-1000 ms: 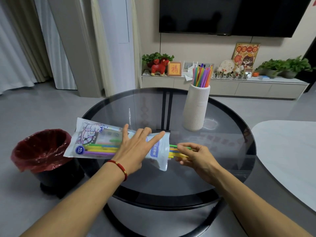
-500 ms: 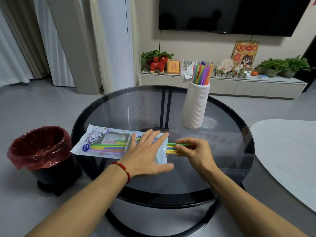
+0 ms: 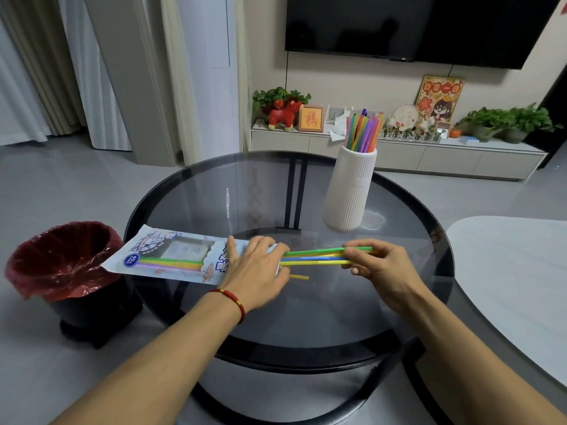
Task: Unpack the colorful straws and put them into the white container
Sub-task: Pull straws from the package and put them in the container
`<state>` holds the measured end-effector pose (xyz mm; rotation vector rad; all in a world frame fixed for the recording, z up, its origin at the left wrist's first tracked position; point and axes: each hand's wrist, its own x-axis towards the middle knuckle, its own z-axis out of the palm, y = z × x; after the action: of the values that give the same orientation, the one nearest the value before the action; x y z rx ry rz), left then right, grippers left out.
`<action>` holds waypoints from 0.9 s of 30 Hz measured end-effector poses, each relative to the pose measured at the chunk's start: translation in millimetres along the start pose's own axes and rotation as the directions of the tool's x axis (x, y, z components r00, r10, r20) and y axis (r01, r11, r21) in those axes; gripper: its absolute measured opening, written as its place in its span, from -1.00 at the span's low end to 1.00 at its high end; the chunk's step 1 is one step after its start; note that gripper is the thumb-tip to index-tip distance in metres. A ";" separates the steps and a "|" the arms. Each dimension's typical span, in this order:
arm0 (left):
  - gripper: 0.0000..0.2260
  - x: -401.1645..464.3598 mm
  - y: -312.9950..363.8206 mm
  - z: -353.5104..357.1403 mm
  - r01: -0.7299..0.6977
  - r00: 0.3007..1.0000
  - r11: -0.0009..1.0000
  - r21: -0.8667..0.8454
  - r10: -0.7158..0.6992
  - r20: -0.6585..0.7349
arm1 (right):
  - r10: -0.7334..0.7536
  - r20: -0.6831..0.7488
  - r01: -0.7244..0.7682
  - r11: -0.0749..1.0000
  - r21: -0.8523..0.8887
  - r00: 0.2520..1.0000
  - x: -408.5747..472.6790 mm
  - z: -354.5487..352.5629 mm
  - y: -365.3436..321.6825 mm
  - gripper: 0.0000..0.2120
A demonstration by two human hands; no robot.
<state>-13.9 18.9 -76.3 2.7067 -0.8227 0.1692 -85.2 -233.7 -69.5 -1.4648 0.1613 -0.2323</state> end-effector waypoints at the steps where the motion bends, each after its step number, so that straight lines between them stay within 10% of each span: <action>1: -0.71 0.0 0.8 0.0 0.005 1.000 1.000 0.010 -0.005 0.003 | 0.015 0.000 -0.015 0.999 0.043 1.000 0.0 -4.9 -1.6 -0.78; 8: -0.79 0.9 9.1 3.2 -0.036 0.998 0.986 0.162 0.029 0.048 | 0.019 -0.065 -0.001 0.963 0.270 0.998 -3.2 -9.8 -10.2 -0.87; 19: -0.86 1.8 16.4 2.8 -0.020 0.999 0.995 0.095 0.022 -0.024 | 0.097 0.139 -0.156 0.838 0.523 0.986 -9.2 45.0 -7.9 -0.35; 27: -0.83 -2.7 23.6 5.8 -0.046 0.999 0.992 0.114 0.049 -0.019 | 0.063 0.089 -0.071 0.993 0.092 0.994 -14.4 70.3 10.7 -0.52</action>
<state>-29.2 -0.2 -76.3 2.7867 -0.8974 0.2625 -81.0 -161.3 -73.5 -1.3702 0.1281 -0.1209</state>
